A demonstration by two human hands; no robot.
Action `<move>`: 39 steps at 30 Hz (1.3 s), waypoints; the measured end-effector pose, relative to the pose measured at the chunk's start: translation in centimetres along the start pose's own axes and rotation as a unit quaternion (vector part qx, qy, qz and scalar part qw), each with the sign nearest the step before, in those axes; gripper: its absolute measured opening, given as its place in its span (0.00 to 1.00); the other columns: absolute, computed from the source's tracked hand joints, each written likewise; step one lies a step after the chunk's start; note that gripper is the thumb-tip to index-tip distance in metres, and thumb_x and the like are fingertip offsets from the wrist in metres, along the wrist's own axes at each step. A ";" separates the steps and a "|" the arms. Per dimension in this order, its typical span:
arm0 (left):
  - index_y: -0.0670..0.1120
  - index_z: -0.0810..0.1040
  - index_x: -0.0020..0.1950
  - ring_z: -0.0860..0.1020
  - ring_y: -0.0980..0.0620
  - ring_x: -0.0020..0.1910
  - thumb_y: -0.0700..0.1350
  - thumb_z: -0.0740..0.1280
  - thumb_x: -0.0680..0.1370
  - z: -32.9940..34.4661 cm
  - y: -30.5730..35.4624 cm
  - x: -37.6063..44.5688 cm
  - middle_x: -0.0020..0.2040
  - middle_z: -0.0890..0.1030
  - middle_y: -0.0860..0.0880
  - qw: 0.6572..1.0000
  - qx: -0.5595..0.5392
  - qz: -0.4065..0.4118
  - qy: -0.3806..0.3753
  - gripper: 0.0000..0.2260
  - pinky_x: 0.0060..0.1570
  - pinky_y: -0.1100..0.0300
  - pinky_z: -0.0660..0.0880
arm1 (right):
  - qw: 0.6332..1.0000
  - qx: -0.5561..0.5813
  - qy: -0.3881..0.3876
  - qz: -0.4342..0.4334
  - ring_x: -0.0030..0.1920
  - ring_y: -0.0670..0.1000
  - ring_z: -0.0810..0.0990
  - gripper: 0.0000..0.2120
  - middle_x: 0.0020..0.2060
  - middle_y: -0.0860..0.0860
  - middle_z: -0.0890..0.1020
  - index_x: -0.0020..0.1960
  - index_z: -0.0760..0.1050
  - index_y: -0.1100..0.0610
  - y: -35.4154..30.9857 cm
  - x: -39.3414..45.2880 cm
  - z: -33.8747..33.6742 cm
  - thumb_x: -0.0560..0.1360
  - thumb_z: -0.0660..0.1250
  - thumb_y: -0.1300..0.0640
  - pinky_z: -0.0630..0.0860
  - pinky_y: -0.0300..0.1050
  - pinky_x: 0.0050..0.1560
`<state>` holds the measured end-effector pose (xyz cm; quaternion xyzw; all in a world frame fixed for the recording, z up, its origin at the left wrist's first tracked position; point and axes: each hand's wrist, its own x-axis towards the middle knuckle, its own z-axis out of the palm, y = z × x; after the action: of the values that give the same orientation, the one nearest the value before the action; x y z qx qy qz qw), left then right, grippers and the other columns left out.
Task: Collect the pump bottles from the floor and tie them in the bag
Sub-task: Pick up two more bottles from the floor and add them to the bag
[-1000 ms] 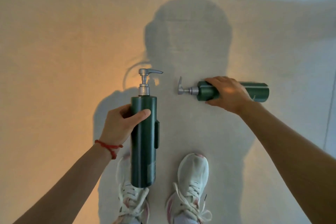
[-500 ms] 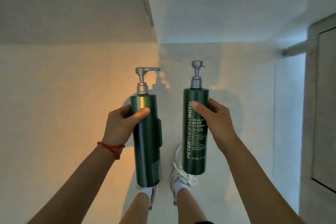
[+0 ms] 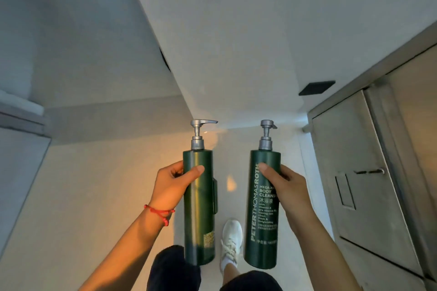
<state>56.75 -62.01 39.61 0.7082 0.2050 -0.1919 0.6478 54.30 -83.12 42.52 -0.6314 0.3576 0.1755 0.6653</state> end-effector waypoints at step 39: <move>0.46 0.79 0.43 0.79 0.52 0.38 0.40 0.70 0.71 16.4 2.7 -35.6 0.39 0.81 0.49 0.688 0.331 0.104 -0.638 0.03 0.32 0.70 0.76 | 0.615 0.451 0.643 -0.068 0.28 0.45 0.78 0.04 0.26 0.46 0.82 0.42 0.80 0.57 20.0 -48.2 -4.8 0.70 0.69 0.57 0.74 0.34 0.29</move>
<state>28.11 -79.99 59.54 0.6004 -0.4090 -0.5844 0.3616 6.40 -74.44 62.09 -0.2250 0.6843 -0.5046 0.4758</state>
